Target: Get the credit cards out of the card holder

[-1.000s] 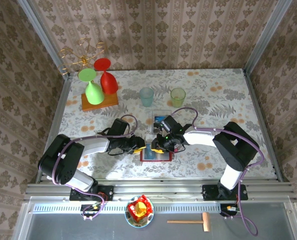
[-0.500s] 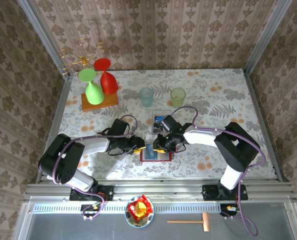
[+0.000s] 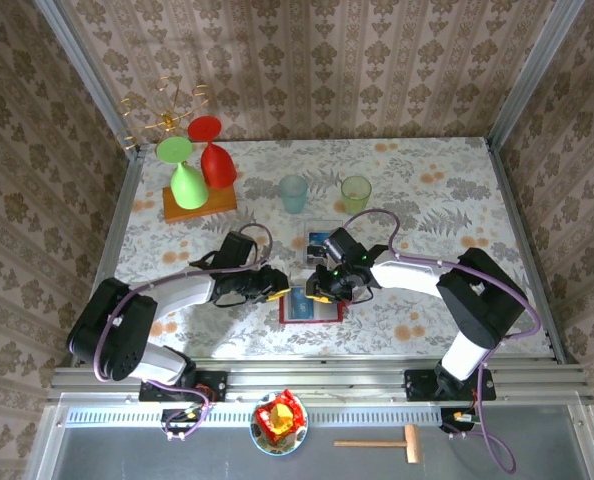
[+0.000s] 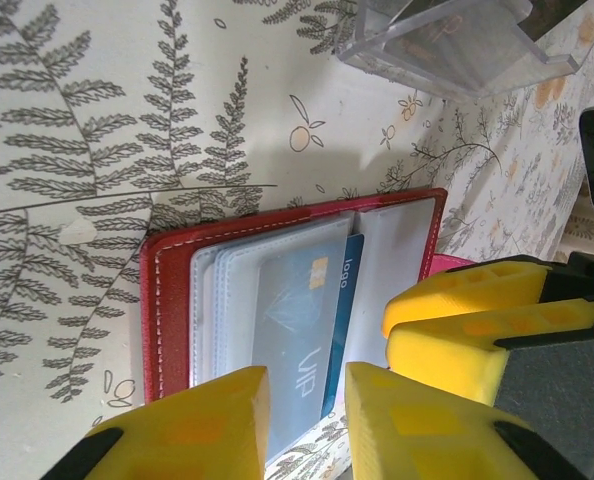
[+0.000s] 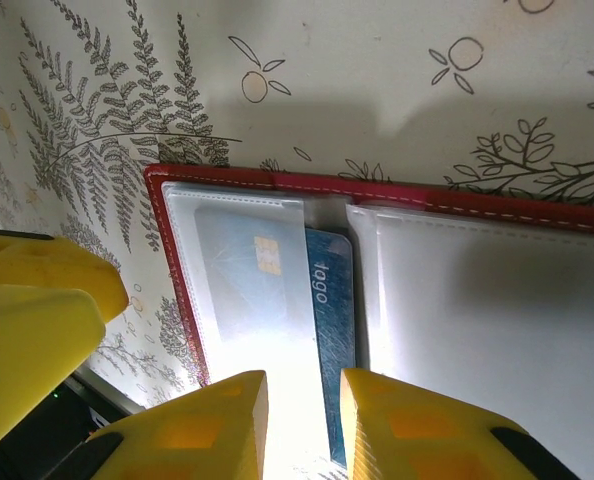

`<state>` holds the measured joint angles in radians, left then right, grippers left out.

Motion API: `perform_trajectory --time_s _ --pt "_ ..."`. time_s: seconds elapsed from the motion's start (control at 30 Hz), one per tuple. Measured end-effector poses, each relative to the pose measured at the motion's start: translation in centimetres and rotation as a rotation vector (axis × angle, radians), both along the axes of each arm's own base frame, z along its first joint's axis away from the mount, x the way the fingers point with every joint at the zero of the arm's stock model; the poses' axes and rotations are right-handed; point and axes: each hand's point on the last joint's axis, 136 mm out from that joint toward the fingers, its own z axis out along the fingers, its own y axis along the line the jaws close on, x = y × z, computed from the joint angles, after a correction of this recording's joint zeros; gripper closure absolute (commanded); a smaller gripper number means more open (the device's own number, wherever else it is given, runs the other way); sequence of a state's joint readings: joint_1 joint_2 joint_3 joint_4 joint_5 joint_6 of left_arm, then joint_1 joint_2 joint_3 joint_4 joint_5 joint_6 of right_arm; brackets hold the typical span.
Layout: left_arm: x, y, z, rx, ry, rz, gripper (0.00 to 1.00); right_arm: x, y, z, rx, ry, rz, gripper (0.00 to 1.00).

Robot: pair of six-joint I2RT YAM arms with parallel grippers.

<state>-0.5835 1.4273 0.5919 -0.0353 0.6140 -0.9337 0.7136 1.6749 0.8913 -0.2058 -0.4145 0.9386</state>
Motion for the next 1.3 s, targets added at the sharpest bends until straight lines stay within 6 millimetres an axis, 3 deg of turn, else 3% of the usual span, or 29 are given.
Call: perform_trajectory --time_s 0.5,1.3 --pt "-1.5 -1.0 -1.3 0.023 0.038 -0.053 0.74 0.3 0.3 0.2 0.017 -0.014 -0.001 0.74" --pt "-1.5 -0.8 -1.9 0.045 0.047 -0.046 0.81 0.3 0.6 -0.1 0.055 -0.006 0.000 0.74"
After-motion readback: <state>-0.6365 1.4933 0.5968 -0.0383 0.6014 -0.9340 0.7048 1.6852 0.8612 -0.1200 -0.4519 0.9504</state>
